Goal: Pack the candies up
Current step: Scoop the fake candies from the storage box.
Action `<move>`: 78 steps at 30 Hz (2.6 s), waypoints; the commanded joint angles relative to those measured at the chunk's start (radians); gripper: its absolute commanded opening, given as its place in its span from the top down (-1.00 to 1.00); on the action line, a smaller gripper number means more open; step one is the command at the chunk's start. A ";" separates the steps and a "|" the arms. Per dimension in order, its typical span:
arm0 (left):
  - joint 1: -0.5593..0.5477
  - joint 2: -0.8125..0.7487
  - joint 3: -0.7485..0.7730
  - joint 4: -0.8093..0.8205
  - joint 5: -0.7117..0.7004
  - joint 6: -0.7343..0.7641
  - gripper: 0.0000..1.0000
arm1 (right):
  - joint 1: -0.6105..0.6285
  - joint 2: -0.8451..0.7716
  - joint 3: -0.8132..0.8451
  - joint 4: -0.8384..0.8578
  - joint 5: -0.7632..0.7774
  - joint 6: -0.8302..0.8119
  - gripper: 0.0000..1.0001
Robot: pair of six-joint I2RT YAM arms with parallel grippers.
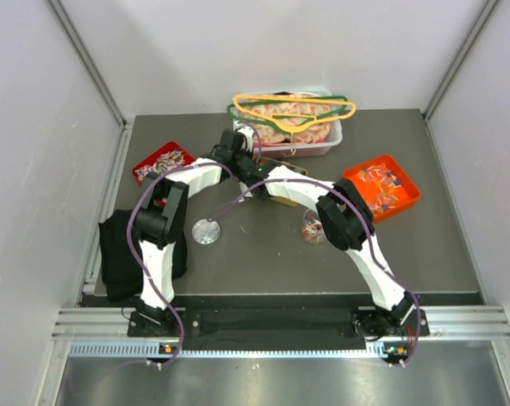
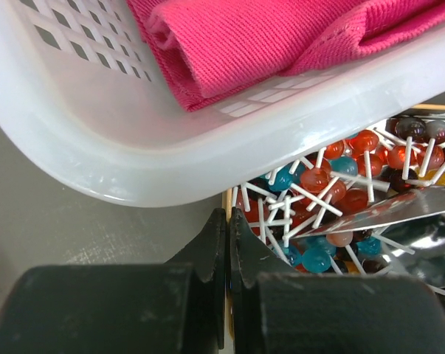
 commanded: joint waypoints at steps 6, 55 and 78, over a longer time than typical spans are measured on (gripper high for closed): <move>-0.076 -0.050 0.007 -0.001 -0.008 -0.034 1.00 | 0.054 0.034 0.003 0.184 -0.225 0.105 1.00; 0.005 -0.014 0.013 -0.012 0.153 -0.053 1.00 | -0.068 -0.235 -0.183 0.479 -0.340 0.326 1.00; 0.005 -0.036 -0.021 -0.010 0.184 -0.035 0.97 | -0.081 -0.198 -0.129 0.598 -0.128 0.267 1.00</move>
